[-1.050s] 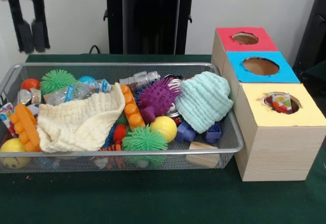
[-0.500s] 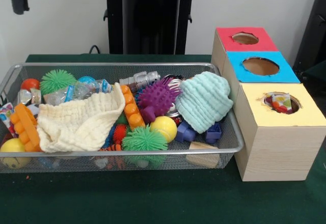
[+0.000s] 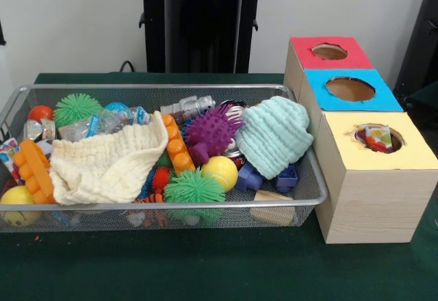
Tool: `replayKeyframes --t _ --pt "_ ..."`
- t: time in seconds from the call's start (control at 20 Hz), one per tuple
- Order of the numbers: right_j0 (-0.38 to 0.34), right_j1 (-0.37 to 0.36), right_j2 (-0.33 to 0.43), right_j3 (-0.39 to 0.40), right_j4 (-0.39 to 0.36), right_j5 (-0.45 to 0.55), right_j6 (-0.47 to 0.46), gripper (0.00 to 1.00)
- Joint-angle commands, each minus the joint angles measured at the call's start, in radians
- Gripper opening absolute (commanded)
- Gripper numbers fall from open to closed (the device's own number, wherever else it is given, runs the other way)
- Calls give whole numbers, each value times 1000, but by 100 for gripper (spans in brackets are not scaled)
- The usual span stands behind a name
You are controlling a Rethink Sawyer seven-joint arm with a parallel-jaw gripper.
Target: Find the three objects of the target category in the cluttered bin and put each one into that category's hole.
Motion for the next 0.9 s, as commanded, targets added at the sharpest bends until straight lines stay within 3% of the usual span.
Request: replayKeyframes --t 0.05,0.25,0.45,0.75,0.9 --pt "-2 75 66 92 -42 -56 -313 100" --pt "2 108 58 95 -58 -98 -317 100" --pt "5 131 56 98 -53 -75 -308 100" --pt "-4 102 23 196 -43 -136 -298 100" --pt "-10 115 25 179 -59 -152 -324 100"
